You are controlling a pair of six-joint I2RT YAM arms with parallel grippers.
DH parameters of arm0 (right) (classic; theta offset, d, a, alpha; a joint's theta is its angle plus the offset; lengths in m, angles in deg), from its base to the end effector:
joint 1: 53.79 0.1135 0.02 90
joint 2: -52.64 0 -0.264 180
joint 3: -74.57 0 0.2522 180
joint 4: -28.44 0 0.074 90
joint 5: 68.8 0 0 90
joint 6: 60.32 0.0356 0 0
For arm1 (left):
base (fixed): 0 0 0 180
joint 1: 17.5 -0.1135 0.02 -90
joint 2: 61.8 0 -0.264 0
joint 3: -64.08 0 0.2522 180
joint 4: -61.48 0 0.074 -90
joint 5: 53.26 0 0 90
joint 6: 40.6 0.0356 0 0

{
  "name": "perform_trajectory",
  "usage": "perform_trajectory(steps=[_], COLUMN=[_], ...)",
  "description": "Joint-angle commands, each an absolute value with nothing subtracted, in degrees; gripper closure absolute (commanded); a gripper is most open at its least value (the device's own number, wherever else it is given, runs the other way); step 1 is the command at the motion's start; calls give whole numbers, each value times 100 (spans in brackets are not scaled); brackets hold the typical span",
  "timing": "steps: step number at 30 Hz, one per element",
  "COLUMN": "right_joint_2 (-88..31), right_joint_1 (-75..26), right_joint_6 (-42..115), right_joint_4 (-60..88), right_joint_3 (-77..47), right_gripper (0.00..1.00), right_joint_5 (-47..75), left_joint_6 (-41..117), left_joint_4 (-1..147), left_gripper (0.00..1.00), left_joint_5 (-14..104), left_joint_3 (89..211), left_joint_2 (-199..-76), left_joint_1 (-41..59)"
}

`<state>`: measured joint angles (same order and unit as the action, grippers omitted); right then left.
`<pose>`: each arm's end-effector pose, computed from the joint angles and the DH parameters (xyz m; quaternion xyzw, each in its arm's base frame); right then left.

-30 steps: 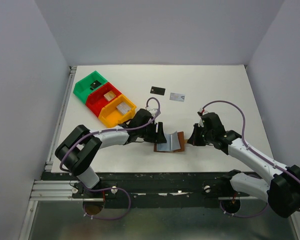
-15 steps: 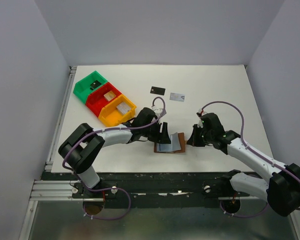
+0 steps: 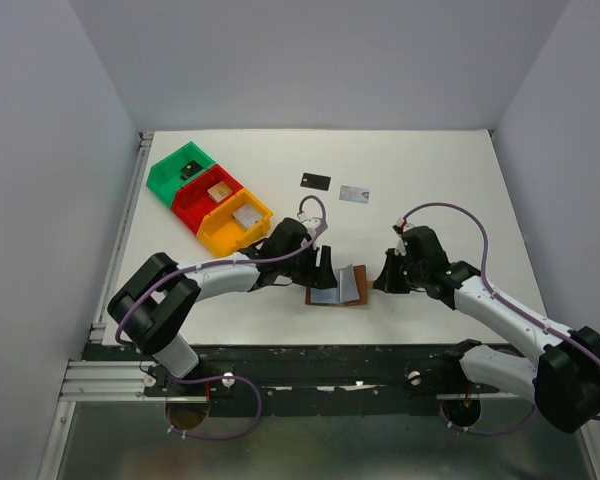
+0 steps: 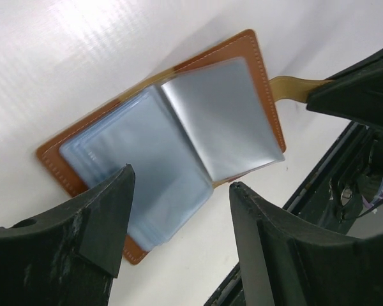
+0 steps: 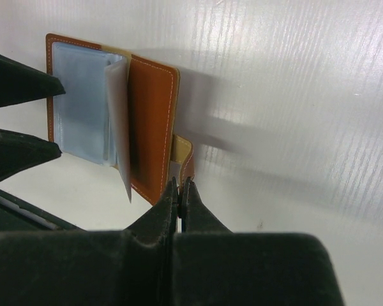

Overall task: Take the credit cards out of the card holder
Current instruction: Remove the credit card from the card holder.

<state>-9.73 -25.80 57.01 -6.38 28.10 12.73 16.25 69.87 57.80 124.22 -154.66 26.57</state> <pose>0.1823 0.1028 0.1938 -0.0302 0.9391 0.2172 0.2646 0.2254 -0.2360 0.1703 0.1604 0.8838 -0.3839 0.2141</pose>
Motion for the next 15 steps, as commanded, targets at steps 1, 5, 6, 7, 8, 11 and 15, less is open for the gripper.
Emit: perform_trajectory(steps=[1, 5, 6, 7, 8, 11, 15], right_joint_2=[-977, -959, -950, -942, -933, -906, -889], right_joint_1=[-2628, -2619, -2619, -2619, -2619, -2619, -2619], right_joint_6=[5596, 5596, 5587, 5596, 5596, 5587, 5605], right_joint_4=[-571, -563, -562, -571, -571, -571, -562], right_joint_3=[2855, 2855, 2864, 2864, 2882, 2890, 2908], right_gripper=[100, 100, 100, 100, 100, 100, 100], right_joint_5=[1179, 1179, 1179, 1179, 1179, 1197, 1188], left_joint_6=[1337, 1327, 1310, 1310, 1318, 1310, 1310], left_joint_4=[7049, 6979, 6979, 6961, 6952, 6882, 6847], left_gripper=[27, 27, 27, 27, 27, 27, 27], left_joint_5=[5229, 5256, 5265, 5282, 5300, 5387, 5379], left_joint_3=[11986, 11889, 11880, 11880, 11880, 11880, 11845], left_joint_2=[-15004, -14934, -14934, -14951, -14960, -14978, -14917], left_joint_1=[2416, 2372, 2372, 2372, 2372, 2381, 2372])
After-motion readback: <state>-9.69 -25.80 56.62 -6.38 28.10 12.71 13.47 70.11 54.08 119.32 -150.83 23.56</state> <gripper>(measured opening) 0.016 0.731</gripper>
